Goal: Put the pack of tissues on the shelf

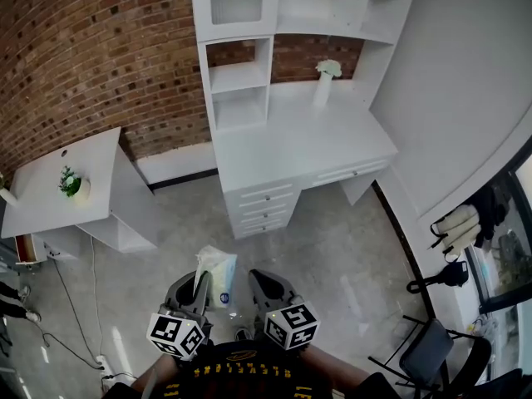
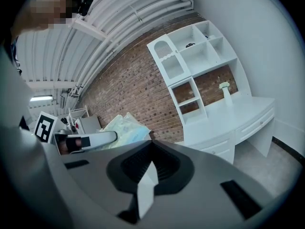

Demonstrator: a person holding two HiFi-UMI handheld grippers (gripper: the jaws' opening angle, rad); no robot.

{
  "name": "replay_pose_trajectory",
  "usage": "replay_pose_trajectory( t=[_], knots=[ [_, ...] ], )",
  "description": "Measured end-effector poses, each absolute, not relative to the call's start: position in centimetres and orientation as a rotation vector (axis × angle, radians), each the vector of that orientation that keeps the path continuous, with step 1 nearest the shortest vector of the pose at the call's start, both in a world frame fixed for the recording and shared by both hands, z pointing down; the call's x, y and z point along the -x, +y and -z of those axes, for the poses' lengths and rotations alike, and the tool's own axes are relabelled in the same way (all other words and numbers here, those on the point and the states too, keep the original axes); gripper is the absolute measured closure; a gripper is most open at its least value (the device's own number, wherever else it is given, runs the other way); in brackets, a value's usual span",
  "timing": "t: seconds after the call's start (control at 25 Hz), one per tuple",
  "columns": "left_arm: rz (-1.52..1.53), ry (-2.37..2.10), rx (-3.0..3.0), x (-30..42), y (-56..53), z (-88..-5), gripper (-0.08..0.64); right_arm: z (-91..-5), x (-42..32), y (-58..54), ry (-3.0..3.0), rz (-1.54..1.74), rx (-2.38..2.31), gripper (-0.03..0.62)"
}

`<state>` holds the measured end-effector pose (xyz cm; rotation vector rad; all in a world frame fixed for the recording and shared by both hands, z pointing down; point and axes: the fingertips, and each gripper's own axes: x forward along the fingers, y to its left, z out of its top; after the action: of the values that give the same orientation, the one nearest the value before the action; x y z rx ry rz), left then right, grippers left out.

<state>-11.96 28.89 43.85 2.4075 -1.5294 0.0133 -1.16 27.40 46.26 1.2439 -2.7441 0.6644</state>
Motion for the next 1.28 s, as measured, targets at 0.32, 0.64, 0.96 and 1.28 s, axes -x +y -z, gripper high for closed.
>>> replay_pose_trajectory(
  t=[0.32,0.64,0.96,1.28],
  knots=[
    [-0.007,-1.545,-2.391,10.2,22.2,-44.0,0.538,-46.6,-0.3,20.6,-2.743,-0.675,-1.212,0.594],
    [-0.029,-1.578,-2.366,8.6,16.9,-43.9,0.538,-46.8,-1.2,15.2,-2.756,-0.699,-1.146,0.594],
    [-0.041,-1.612,-2.372,6.8,13.0,-42.9,0.538,-46.1,-3.0,10.9,-2.787,-0.697,-1.134,0.594],
    [-0.051,-1.615,-2.347,4.7,10.3,-43.7,0.538,-46.9,-4.8,8.1,-2.783,-0.719,-1.116,0.594]
  ],
)
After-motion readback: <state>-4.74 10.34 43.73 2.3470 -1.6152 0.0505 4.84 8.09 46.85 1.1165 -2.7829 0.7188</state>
